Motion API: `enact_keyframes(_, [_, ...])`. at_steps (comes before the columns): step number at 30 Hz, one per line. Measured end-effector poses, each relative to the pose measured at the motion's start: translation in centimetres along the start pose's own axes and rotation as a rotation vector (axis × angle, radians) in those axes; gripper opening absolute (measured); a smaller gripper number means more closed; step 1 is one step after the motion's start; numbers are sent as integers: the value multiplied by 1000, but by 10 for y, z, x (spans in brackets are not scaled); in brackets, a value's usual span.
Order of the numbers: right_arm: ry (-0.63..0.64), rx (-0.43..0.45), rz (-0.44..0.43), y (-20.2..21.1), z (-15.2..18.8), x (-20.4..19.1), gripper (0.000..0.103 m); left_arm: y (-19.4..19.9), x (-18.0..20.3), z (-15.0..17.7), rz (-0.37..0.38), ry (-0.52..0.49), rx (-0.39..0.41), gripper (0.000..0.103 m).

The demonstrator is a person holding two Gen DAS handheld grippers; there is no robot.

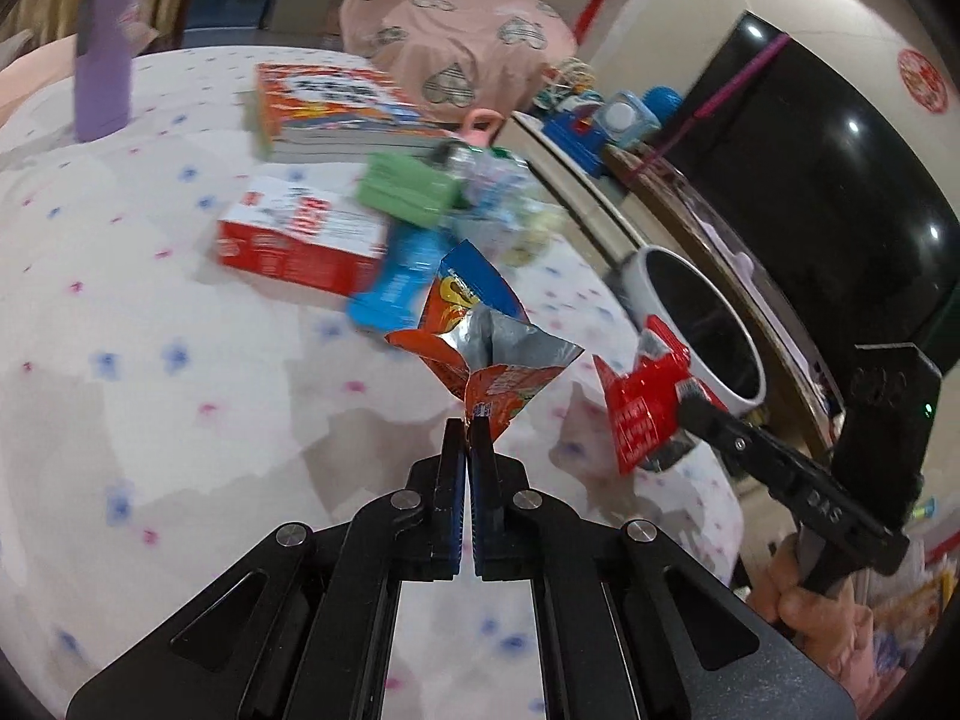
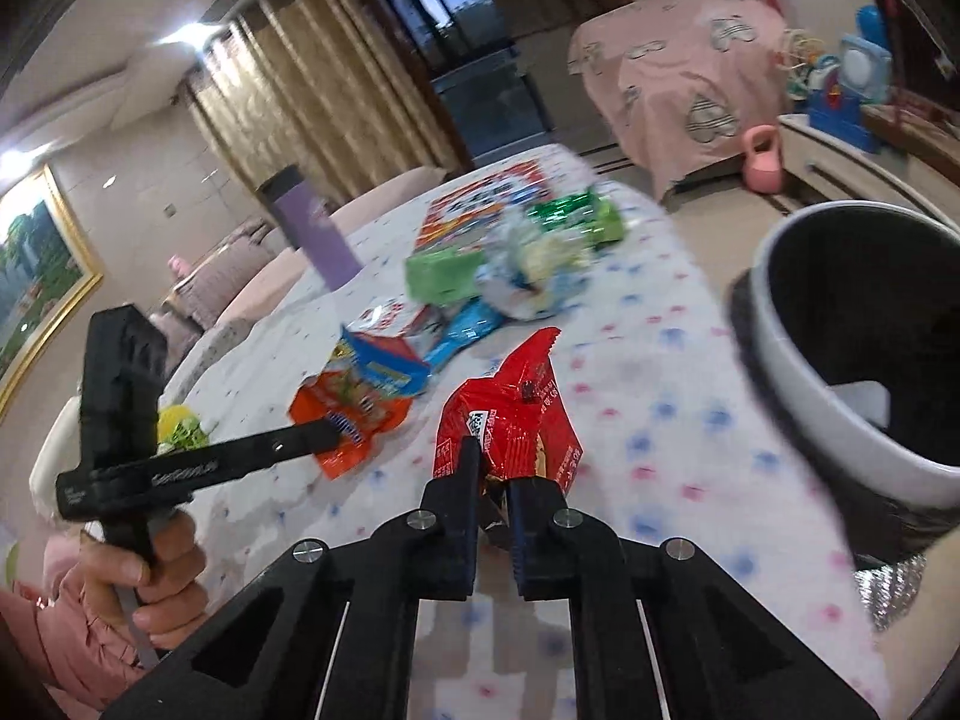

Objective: Collect trash
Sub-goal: 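Carry the orange wrapper with left tool while right tool carries red wrapper to bin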

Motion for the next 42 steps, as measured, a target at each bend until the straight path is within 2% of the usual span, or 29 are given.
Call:
enact_keyframes(21, [-139, 123, 91, 75, 7, 83, 8, -34, 108, -14, 51, -171, -58, 1])
enact_keyframes(36, [-150, 206, 177, 107, -22, 122, 6, -55, 173, -46, 66, -296, -54, 1])
enact_keyframes(42, [-157, 215, 198, 111, -32, 139, 6, -74, 191, -59, 63, -311, -80, 1])
Point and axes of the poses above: each gripper's, at about its wrist camera, not at the fingertips, and y roughly against the way its jaws point, x to its right, z to its underside, the point moved 8 cm from there along -y, roughly the way its jaws point, and after that the axes turned 11 degrees about -x, right-handed, at the moved point
